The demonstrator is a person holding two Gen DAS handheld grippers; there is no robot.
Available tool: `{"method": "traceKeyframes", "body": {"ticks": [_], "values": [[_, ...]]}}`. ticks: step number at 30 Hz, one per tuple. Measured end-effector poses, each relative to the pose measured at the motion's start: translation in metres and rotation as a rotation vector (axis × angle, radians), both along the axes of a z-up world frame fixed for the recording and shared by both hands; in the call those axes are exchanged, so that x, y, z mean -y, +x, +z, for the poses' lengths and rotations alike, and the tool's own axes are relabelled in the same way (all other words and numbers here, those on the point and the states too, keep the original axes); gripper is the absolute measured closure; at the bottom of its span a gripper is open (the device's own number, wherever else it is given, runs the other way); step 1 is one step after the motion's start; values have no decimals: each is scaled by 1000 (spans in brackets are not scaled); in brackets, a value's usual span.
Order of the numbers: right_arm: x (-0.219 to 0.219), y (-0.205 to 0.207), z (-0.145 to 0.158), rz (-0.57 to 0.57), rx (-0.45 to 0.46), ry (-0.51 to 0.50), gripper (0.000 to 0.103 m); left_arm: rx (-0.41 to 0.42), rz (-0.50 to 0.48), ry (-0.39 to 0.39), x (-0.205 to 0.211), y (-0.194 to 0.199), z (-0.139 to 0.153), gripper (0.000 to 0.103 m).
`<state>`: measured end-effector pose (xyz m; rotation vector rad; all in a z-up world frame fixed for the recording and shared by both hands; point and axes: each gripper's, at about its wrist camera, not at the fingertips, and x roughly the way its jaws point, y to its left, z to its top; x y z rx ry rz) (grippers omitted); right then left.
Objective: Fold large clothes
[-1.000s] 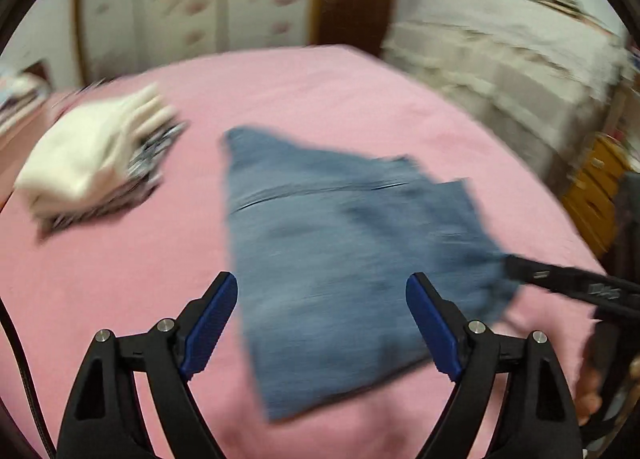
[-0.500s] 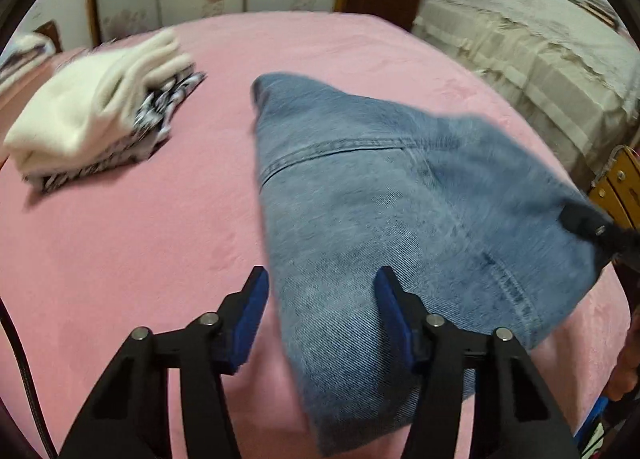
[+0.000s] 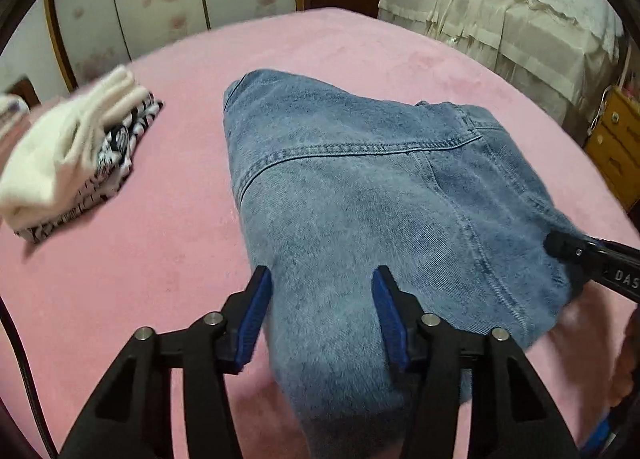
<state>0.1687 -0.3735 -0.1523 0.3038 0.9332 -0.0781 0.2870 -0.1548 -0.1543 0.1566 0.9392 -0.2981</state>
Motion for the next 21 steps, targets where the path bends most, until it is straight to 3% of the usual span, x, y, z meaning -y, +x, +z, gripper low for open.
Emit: {"method": "traceKeyframes", "body": {"ticks": [1, 5, 11, 12, 14, 16, 18, 20, 21], "values": [[5, -2, 9, -7, 15, -17, 63, -17, 3, -12, -3, 2, 4, 42], [11, 5, 45, 14, 122, -59, 61, -16, 21, -88, -20, 12, 30, 40], [-26, 73, 58, 139, 145, -45, 61, 15, 57, -162, -17, 58, 46, 41], [-32, 82, 56, 155, 141, -51, 61, 18, 62, -172, -14, 67, 44, 44], [-45, 109, 45, 200, 115, -43, 66, -3, 63, -185, -6, 88, 37, 69], [-52, 128, 30, 231, 77, -30, 68, -42, 62, -185, 1, 105, 25, 81], [-47, 145, 10, 226, 19, -42, 69, -41, 76, -159, 5, 118, 15, 81], [-33, 154, -5, 179, -28, -78, 79, -38, 72, -139, 7, 124, 9, 81], [-22, 155, -10, 159, -41, -83, 98, -40, 61, -136, 7, 126, 7, 81]]}}
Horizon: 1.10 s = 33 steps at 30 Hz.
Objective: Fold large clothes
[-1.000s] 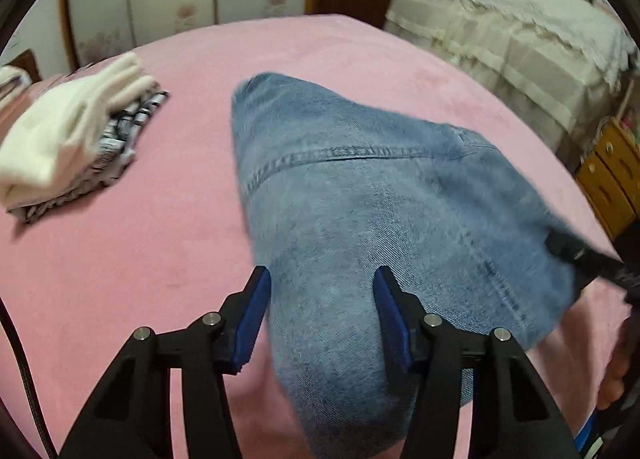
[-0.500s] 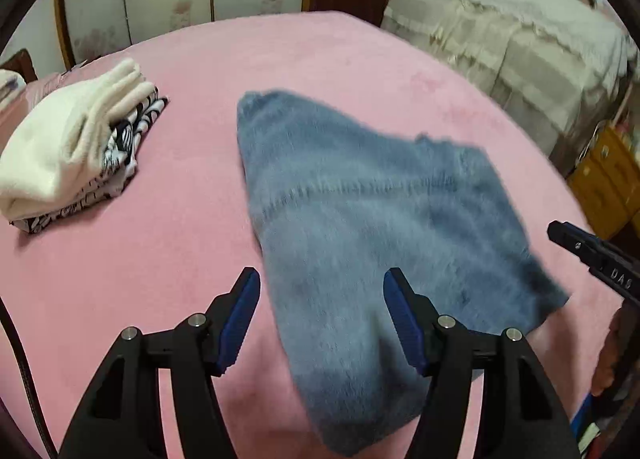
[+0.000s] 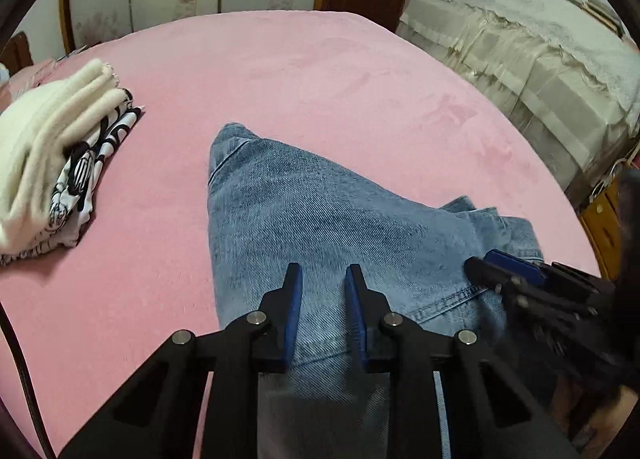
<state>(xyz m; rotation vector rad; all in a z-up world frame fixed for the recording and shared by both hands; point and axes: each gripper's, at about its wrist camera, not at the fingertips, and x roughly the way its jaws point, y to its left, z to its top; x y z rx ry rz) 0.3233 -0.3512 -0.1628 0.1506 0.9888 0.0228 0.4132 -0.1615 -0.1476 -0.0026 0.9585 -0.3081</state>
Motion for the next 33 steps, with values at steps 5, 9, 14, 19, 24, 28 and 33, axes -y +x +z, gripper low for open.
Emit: {"method": "traceKeyframes", "body": {"ticks": [5, 9, 14, 19, 24, 28, 33], "values": [[43, -15, 1, -98, 8, 51, 103, 8, -28, 8, 2, 0, -2, 81], [50, -29, 10, -84, 7, 64, 103, 4, -15, -9, 0, -4, 1, 81], [46, -45, 23, -82, 11, 3, 100, -12, -6, -10, -1, -11, 7, 69], [40, -61, 42, -91, 26, 17, 100, -8, 28, 18, -4, -27, 24, 31], [30, -86, 68, -80, 51, -13, 99, -7, 17, 12, -15, -51, 47, 31], [18, -115, 91, -64, 77, -52, 86, 0, 0, 17, -27, -80, 68, 31], [0, -151, 116, -26, 119, -117, 59, -5, -23, 36, -40, -117, 90, 31]]}}
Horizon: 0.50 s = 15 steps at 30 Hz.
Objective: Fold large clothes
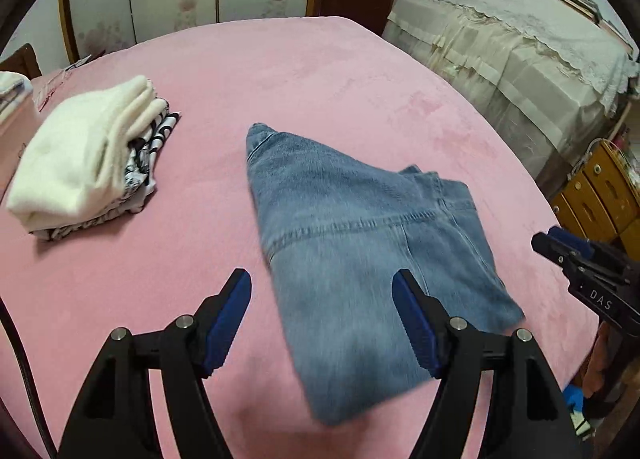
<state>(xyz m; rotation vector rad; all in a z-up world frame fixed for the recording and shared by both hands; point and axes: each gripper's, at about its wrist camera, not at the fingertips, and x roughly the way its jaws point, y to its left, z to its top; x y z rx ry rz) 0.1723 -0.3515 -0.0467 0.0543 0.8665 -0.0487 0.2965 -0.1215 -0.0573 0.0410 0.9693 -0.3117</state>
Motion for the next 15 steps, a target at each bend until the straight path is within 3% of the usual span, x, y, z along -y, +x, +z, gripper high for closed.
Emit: {"method": "traceKeyframes", "body": {"ticks": [2, 6, 10, 15], "values": [[-7, -12, 9, 18, 11, -26, 56, 5, 7, 15, -6, -14, 8, 31], [-18, -32, 28, 51, 32, -53, 36, -21, 8, -3, -20, -35, 23, 31], [-27, -47, 49, 90, 61, -75, 36, -39, -16, -40, -27, -50, 35, 31], [-28, -50, 64, 122, 58, -25, 36, -69, -39, -48, -26, -57, 45, 30]]}}
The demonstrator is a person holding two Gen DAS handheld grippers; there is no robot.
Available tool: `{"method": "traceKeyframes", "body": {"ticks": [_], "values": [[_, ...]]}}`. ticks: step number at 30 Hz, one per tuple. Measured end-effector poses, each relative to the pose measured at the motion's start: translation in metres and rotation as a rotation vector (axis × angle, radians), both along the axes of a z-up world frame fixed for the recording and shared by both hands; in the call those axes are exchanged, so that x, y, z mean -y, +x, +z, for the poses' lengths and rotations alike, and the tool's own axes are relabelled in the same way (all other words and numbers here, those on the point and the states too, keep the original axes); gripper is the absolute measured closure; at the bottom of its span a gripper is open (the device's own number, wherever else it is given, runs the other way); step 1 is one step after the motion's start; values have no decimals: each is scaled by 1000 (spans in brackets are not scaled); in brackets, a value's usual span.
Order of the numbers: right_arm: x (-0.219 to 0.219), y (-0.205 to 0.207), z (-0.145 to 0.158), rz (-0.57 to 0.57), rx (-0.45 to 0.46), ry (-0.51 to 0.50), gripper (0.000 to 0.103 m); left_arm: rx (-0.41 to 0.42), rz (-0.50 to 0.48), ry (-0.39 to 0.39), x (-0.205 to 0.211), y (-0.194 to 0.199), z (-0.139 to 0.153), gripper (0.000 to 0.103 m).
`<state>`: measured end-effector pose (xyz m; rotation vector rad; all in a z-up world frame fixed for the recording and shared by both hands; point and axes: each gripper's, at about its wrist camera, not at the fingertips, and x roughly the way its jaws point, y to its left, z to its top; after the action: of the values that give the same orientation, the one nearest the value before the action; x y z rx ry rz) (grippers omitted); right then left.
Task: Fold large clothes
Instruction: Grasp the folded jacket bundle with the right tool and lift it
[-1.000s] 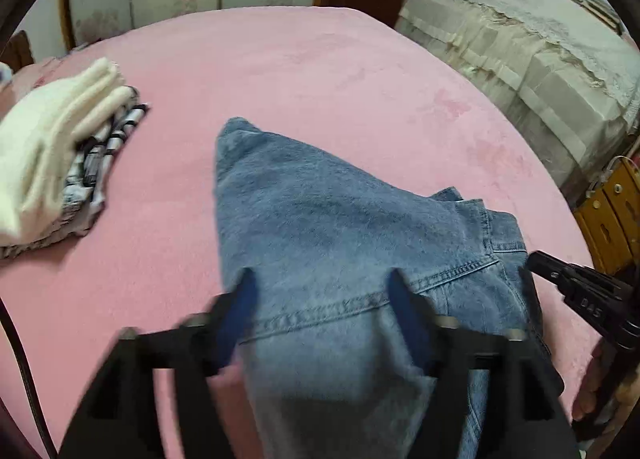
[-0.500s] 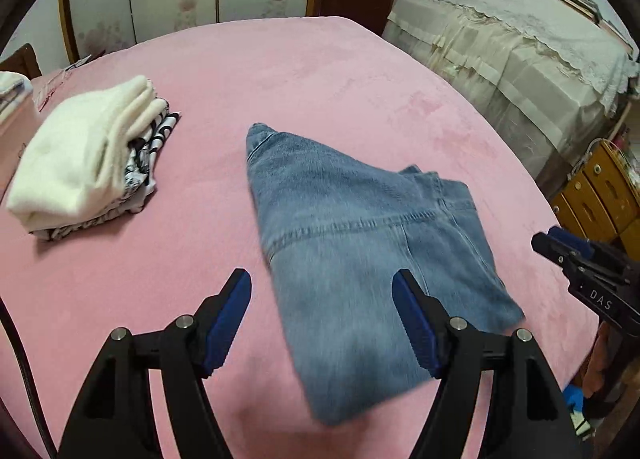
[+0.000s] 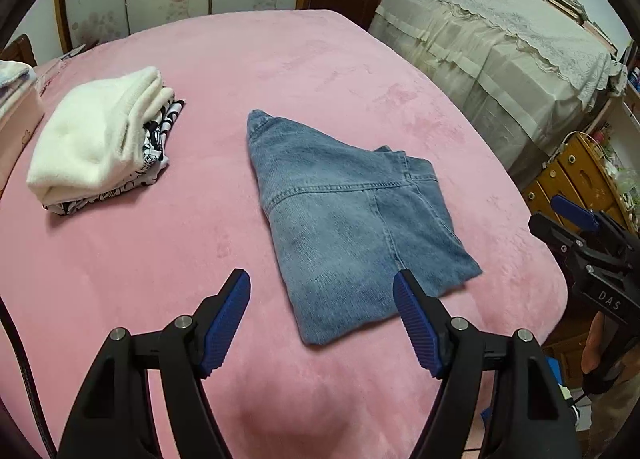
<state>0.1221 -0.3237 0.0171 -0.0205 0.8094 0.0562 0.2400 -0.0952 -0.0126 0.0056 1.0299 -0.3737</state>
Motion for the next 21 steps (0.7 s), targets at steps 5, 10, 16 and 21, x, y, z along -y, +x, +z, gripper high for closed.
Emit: {"method": "traceKeyframes", "body": {"ticks": [5, 10, 16, 21], "values": [[6, 7, 0, -3, -23, 47, 36, -13, 7, -85, -5, 5, -2, 30], [21, 29, -30, -19, -95, 79, 36, -54, 17, -113, -6, 23, -27, 28], [44, 58, -99, -31, -239, 169, 36, -160, 15, -140, -1, 52, -84, 28], [63, 77, -145, -74, -306, 222, 36, -247, 2, -172, 7, 75, -133, 28]]}}
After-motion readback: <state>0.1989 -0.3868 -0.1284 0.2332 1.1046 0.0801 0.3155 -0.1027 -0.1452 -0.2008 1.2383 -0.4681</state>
